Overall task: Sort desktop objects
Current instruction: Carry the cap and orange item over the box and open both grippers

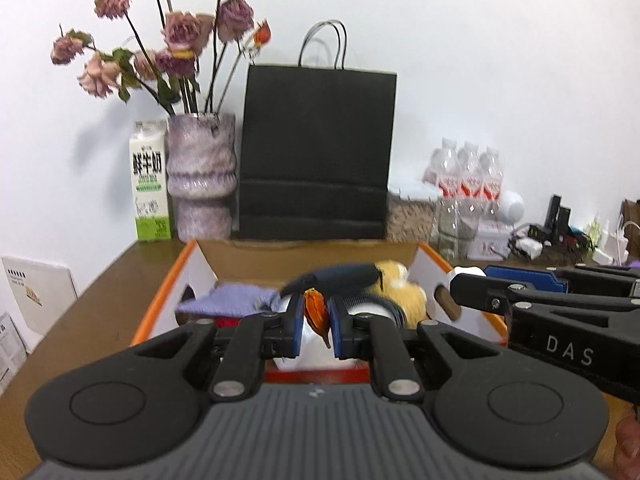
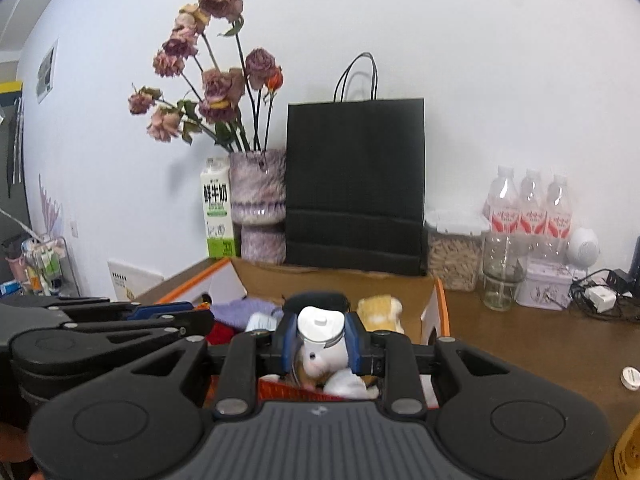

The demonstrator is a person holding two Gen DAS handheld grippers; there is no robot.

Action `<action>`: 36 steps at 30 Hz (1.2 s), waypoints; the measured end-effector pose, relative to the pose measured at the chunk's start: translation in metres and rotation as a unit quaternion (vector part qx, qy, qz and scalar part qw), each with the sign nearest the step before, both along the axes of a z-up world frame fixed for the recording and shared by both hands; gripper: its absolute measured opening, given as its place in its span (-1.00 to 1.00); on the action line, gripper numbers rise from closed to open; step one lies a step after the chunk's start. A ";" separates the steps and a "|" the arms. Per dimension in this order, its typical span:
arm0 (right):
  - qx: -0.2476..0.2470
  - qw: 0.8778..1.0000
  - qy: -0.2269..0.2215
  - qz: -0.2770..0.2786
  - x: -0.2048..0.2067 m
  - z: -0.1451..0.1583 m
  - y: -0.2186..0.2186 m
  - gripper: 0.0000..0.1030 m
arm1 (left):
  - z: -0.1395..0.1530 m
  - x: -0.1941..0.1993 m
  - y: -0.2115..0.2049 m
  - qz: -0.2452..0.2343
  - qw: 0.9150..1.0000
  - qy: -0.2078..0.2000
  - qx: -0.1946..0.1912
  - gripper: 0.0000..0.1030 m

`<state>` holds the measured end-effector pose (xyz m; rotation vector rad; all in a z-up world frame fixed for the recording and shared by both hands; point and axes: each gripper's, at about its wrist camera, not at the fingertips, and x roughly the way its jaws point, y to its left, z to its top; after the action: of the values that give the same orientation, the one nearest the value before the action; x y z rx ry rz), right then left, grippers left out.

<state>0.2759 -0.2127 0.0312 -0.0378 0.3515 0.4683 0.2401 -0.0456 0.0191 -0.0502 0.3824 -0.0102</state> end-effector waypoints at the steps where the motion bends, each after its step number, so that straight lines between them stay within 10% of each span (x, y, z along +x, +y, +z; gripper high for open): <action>1: 0.002 1.000 -0.001 0.000 0.003 0.002 0.001 -0.53 | 0.003 0.002 0.002 0.003 1.000 -0.004 -0.001 -0.72; 36: -0.019 0.997 0.071 -0.029 0.119 -0.037 0.010 -0.52 | -0.025 0.104 0.049 0.024 0.999 0.037 0.010 -0.72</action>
<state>0.3948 -0.2027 -0.0062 -0.0312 0.5008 0.4070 0.3440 0.0037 -0.0063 -0.0393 0.4558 0.0440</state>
